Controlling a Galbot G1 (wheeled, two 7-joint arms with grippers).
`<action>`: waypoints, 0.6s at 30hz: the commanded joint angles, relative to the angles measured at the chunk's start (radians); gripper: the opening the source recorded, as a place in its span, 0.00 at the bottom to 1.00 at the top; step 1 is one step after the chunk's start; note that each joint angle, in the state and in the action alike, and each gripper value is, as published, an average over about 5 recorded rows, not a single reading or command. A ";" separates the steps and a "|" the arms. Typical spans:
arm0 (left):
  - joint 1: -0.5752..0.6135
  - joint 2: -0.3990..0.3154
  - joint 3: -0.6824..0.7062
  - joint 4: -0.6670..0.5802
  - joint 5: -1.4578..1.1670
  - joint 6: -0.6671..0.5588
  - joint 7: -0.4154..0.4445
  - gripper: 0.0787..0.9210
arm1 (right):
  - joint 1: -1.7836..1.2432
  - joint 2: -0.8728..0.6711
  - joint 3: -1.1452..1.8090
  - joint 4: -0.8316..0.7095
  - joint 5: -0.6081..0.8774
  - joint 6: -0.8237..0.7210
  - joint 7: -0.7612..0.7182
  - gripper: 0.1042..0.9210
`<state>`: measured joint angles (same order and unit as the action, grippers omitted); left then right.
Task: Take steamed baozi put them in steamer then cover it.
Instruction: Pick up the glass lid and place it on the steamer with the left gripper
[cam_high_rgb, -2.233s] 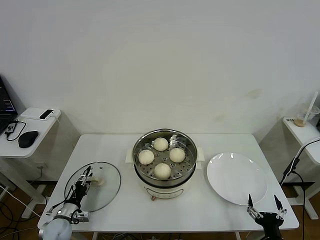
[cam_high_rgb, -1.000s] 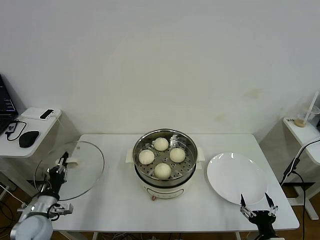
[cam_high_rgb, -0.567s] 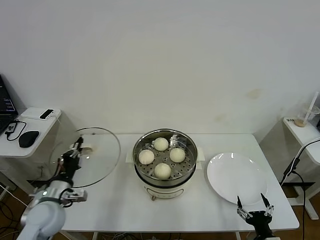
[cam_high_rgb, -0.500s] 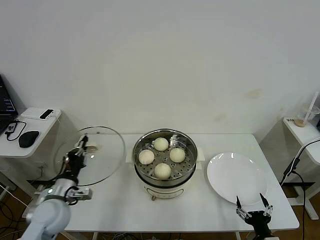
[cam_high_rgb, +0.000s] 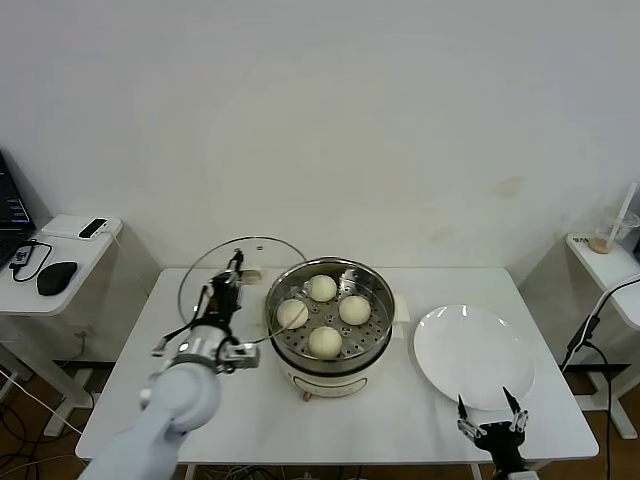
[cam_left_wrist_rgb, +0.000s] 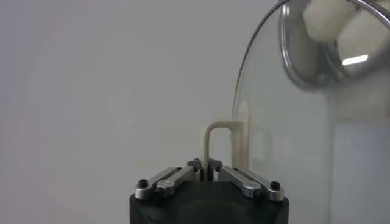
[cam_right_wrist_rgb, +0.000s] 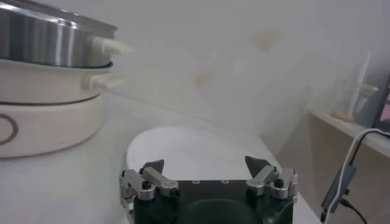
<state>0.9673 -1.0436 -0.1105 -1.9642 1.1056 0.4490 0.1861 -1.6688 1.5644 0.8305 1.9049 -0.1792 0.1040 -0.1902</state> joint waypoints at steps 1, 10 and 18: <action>-0.170 -0.159 0.244 0.040 0.194 0.118 0.161 0.07 | 0.005 0.012 -0.016 -0.018 -0.064 -0.005 0.001 0.88; -0.170 -0.294 0.304 0.102 0.275 0.150 0.205 0.07 | 0.020 0.011 -0.024 -0.041 -0.058 -0.002 0.002 0.88; -0.159 -0.345 0.303 0.150 0.287 0.153 0.196 0.07 | 0.024 0.009 -0.031 -0.055 -0.058 0.000 0.001 0.88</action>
<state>0.8354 -1.2871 0.1350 -1.8657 1.3297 0.5766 0.3486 -1.6466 1.5718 0.8036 1.8601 -0.2262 0.1044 -0.1889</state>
